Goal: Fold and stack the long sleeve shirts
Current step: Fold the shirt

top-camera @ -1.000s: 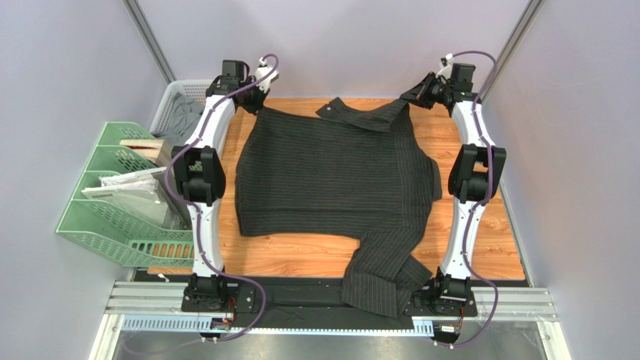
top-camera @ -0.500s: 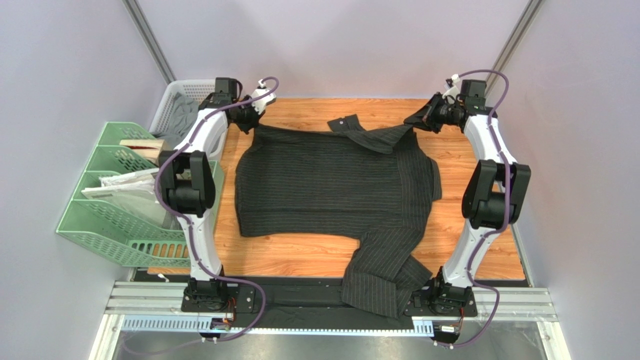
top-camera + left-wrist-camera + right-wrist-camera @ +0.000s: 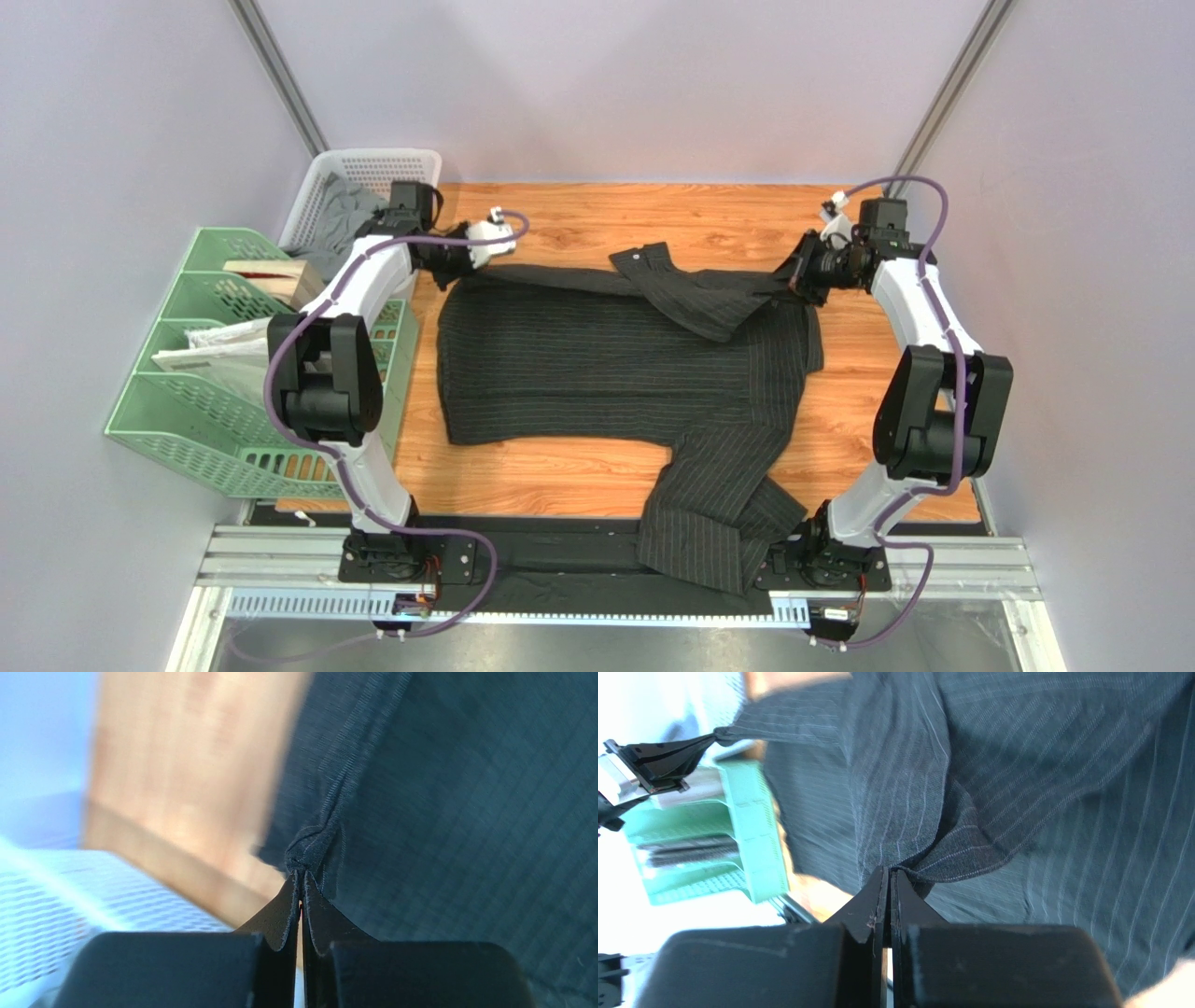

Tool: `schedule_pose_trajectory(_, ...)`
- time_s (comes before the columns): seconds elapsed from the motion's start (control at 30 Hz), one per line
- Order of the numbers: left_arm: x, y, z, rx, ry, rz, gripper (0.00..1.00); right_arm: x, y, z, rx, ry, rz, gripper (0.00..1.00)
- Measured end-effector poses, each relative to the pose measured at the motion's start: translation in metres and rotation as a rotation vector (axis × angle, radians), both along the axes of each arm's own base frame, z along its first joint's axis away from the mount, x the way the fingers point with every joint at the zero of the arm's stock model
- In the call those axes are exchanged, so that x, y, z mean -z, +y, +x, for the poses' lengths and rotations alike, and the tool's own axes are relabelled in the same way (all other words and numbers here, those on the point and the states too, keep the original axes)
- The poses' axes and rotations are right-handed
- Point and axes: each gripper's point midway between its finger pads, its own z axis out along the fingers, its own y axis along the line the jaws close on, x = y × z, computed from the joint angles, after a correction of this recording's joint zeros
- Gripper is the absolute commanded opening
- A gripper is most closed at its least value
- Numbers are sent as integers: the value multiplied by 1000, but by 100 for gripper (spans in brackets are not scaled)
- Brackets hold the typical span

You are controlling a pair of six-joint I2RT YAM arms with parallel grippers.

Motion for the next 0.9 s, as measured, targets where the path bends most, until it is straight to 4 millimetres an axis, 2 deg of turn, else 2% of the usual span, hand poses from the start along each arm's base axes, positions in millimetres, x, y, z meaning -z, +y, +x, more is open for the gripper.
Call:
schedule_pose_trajectory(0.1, 38, 8, -27, 44, 86, 72, 14, 27, -1, -14, -34, 85, -19, 21)
schedule_pose_trajectory(0.13, 47, 11, -35, 49, 117, 95, 21, 33, -1, -17, -47, 103, -26, 25)
schedule_pose_trajectory(0.17, 51, 14, -39, 53, 135, 108, 28, 41, -1, -22, -69, 129, -34, 29)
schedule_pose_trajectory(0.2, 53, 17, -42, 52, 149, 119, 40, 47, -2, -28, -91, 154, -42, 42)
schedule_pose_trajectory(0.23, 52, 18, -43, 55, 150, 124, 57, 51, -2, -33, -109, 176, -47, 48)
schedule_pose_trajectory(0.27, 50, 19, -44, 53, 156, 122, 63, 54, -2, -39, -131, 197, -55, 53)
schedule_pose_trajectory(0.3, 47, 19, -43, 57, 155, 123, 63, 54, -3, -43, -154, 208, -66, 60)
schedule_pose_trajectory(0.37, 35, 18, -40, 38, 155, 101, 60, 48, -6, -42, -185, 195, -89, 60)
schedule_pose_trajectory(0.47, 12, 12, -28, 5, 131, 76, 54, 34, -12, -24, -204, 123, -141, 53)
schedule_pose_trajectory(0.5, 5, 8, -22, -8, 117, 70, 53, 31, -13, -14, -205, 96, -163, 48)
schedule_pose_trajectory(0.6, 0, -3, -4, -58, 104, 86, 48, 39, -17, 5, -205, 78, -215, 44)
schedule_pose_trajectory(0.67, 12, -15, 7, -87, 126, 111, 47, 56, -19, 13, -205, 101, -245, 41)
schedule_pose_trajectory(0.73, 37, -26, 13, -108, 172, 139, 45, 82, -21, 20, -206, 149, -274, 40)
schedule_pose_trajectory(0.8, 68, -34, 8, -122, 243, 176, 45, 111, -25, 21, -206, 210, -303, 39)
schedule_pose_trajectory(0.9, 101, -37, -6, -132, 339, 227, 44, 140, -33, 17, -201, 283, -346, 38)
